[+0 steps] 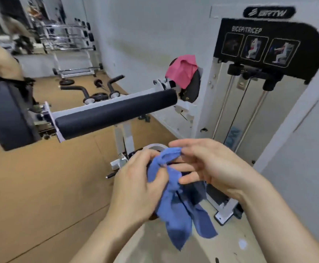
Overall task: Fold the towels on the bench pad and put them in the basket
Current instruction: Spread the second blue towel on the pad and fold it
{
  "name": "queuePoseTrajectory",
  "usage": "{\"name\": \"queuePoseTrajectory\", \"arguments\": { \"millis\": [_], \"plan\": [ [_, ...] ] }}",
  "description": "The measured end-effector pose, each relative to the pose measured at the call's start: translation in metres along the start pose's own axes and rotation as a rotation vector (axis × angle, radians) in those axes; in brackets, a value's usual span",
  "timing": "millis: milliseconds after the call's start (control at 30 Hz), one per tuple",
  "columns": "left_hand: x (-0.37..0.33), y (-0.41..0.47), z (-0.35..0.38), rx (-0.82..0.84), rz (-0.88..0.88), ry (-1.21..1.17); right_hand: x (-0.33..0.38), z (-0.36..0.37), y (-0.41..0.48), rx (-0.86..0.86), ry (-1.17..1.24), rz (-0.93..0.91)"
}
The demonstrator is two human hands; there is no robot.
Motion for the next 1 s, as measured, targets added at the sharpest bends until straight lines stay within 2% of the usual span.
{"name": "queuePoseTrajectory", "arguments": {
  "millis": [67, 133, 233, 300, 433, 500, 567, 633, 667, 700, 767, 800, 900, 967, 1000],
  "plan": [
    [0.049, -0.019, -0.049, -0.052, -0.234, -0.191, -0.001, 0.050, 0.007, 0.059, -0.194, -0.045],
    [0.083, -0.044, -0.083, -0.019, -0.433, -0.437, 0.006, 0.095, 0.015, 0.101, -0.394, -0.171],
    [0.114, -0.081, -0.126, -0.017, -0.595, -0.674, -0.012, 0.181, 0.030, 0.297, -0.654, -0.245],
    [0.136, -0.104, -0.163, -0.099, -0.665, -0.715, -0.038, 0.236, 0.041, 0.429, -0.570, -0.222],
    [0.199, -0.158, -0.237, -0.249, -0.842, -0.610, -0.072, 0.325, 0.069, 0.502, -0.485, -0.200],
    [0.229, -0.186, -0.275, -0.334, -0.851, -0.352, -0.079, 0.370, 0.082, 0.540, -0.590, -0.303],
    [0.239, -0.212, -0.324, -0.538, -0.756, 0.025, -0.077, 0.413, 0.092, 0.542, -0.730, -0.448],
    [0.233, -0.229, -0.358, -0.674, -0.612, 0.190, -0.072, 0.451, 0.102, 0.543, -0.749, -0.527],
    [0.235, -0.229, -0.365, -0.653, -0.567, 0.155, -0.072, 0.468, 0.109, 0.543, -0.718, -0.526],
    [0.240, -0.223, -0.366, -0.565, -0.557, 0.123, -0.075, 0.482, 0.121, 0.532, -0.658, -0.496],
    [0.258, -0.206, -0.363, -0.366, -0.561, 0.164, -0.085, 0.505, 0.151, 0.519, -0.512, -0.360],
    [0.275, -0.200, -0.369, -0.345, -0.576, 0.179, -0.091, 0.515, 0.169, 0.519, -0.463, -0.283],
    [0.331, -0.177, -0.417, -0.563, -0.640, 0.019, -0.098, 0.541, 0.224, 0.538, -0.499, -0.161],
    [0.361, -0.159, -0.447, -0.661, -0.643, -0.091, -0.089, 0.553, 0.258, 0.513, -0.591, -0.195],
    [0.370, -0.147, -0.458, -0.660, -0.628, -0.106, -0.084, 0.559, 0.272, 0.502, -0.614, -0.204]
  ]
}}
Point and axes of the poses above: each hand's wrist, its own y-axis towards the middle knuckle, its own z-axis out of the palm, x = y × z, the point moved 9 cm from there along y, towards the middle knuckle, and after that the axes turned 2 degrees about x, right-handed, at the moved point
